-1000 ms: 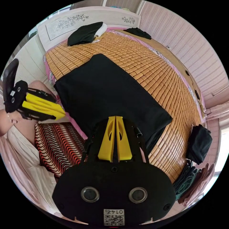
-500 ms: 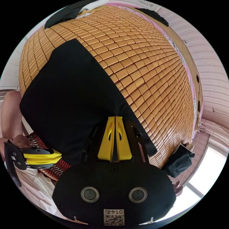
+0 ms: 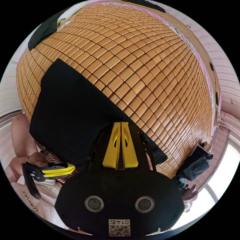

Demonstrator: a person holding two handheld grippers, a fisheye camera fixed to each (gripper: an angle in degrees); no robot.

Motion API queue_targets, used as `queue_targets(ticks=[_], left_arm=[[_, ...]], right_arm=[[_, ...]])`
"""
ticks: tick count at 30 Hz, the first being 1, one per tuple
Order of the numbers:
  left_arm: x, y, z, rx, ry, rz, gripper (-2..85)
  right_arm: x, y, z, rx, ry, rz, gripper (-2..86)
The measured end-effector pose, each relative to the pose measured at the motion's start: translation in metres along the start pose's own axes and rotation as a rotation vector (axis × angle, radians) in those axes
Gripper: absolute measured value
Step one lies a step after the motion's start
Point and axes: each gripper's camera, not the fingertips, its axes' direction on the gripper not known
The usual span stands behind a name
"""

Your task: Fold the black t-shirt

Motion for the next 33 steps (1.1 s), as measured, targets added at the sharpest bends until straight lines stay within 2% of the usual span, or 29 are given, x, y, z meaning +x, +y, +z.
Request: queue_targets(ticks=[4, 12, 16, 21, 24, 26, 29, 33], left_arm=[[0.016, 0.004, 0.005, -0.005, -0.054, 0.063, 4.0], [0.013, 0.009, 0.013, -0.007, 0.017, 0.020, 3.7], [0.018, 0.016, 0.017, 0.017, 0.006, 0.004, 3.6], [0.026, 0.022, 0.020, 0.030, -0.011, -0.004, 3.1], [0.036, 0.027, 0.020, 0.055, -0.053, 0.035, 1.8], [0.051, 0.032, 0.016, 0.089, -0.118, 0.105, 0.1], [0.056, 0.033, 0.005, 0.158, -0.145, 0.083, -0.4], [0.056, 0.033, -0.007, 0.216, -0.183, 0.046, -0.2]], right_arm=[[0.009, -0.005, 0.001, -0.051, -0.031, -0.052, -0.5], [0.033, 0.012, 0.022, 0.000, -0.074, 0.036, -0.4], [0.049, 0.047, 0.035, 0.118, -0.125, 0.092, -0.4], [0.049, 0.094, 0.049, 0.269, -0.035, 0.016, -0.7], [0.067, 0.134, 0.058, 0.336, -0.051, 0.094, -0.8], [0.099, 0.188, 0.066, 0.441, -0.168, 0.216, -0.7], [0.138, 0.265, 0.081, 0.513, -0.332, 0.307, 0.1], [0.166, 0.362, 0.109, 0.510, -0.371, 0.432, 3.9]])
